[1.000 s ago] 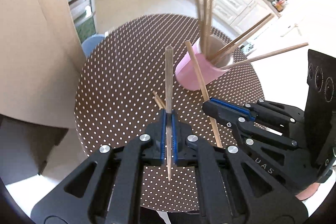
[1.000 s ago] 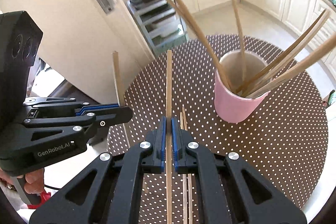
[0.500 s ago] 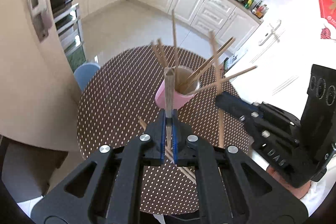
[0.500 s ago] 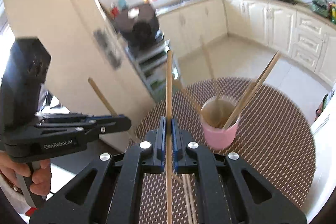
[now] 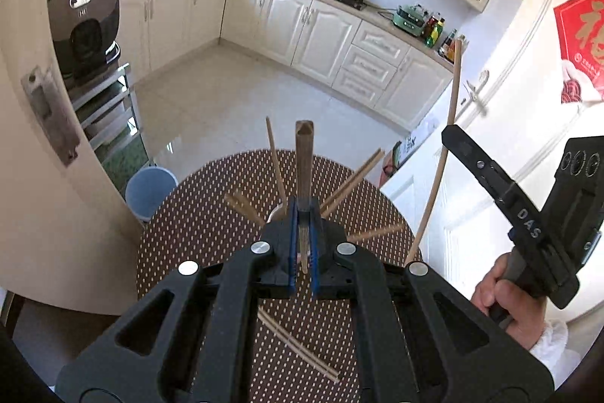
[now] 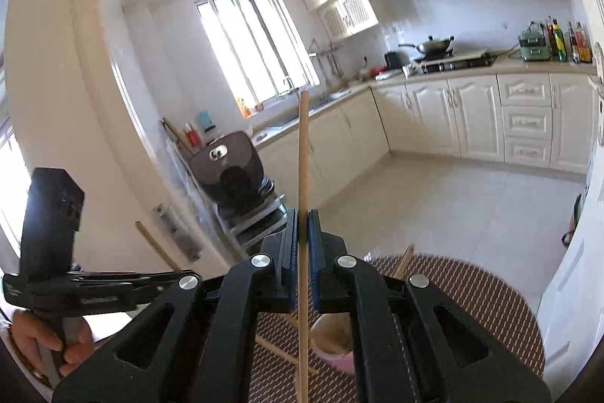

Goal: Organize utensils
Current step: 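Raise both held sticks upright above the pink cup, then lower the left gripper's stick into the cup while the right gripper lowers its stick in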

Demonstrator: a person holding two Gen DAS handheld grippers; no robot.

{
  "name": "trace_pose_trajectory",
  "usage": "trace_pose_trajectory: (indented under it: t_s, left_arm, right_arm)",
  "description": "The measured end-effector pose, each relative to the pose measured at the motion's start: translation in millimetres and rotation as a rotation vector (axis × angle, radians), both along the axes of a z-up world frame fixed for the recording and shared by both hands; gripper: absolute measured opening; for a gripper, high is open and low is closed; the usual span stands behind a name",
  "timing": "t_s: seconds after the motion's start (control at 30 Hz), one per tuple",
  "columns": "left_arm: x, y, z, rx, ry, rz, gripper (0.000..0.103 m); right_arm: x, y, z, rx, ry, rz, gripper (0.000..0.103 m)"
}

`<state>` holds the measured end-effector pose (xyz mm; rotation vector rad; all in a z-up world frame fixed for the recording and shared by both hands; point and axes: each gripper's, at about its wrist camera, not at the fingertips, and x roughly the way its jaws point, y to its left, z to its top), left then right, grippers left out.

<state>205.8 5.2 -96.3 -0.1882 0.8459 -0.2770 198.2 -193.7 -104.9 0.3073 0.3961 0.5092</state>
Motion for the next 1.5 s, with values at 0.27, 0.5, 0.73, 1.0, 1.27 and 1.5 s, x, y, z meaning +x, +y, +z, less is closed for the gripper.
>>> trace_pose_trajectory:
  t_s: [0.27, 0.5, 0.73, 1.0, 1.27, 1.5]
  left_arm:
    - [34.1, -13.5, -9.9, 0.025, 0.03, 0.038, 0.005]
    - [48.8, -22.4, -29.2, 0.051, 0.069, 0.051, 0.005]
    - [52.8, -28.4, -47.0, 0.06, 0.093, 0.057, 0.005]
    - [52.2, -31.3, -59.2, 0.065, 0.105, 0.068, 0.005]
    - [49.6, -34.5, -68.7, 0.066, 0.127, 0.068, 0.006]
    - [48.7, -32.8, -72.6, 0.051, 0.151, 0.072, 0.006]
  right_arm:
    - [37.8, 1.7, -25.7, -0.024, -0.062, 0.046, 0.004]
    - [66.6, 5.2, -52.4, 0.006, -0.051, 0.117, 0.004]
    - [76.8, 9.9, -69.1, 0.026, -0.033, 0.174, 0.004]
    - [82.6, 10.6, -76.1, 0.035, -0.038, 0.207, 0.004]
    - [91.1, 12.8, -72.4, 0.028, -0.062, 0.256, 0.004]
    - [83.8, 7.6, -78.4, 0.065, -0.032, 0.285, 0.004]
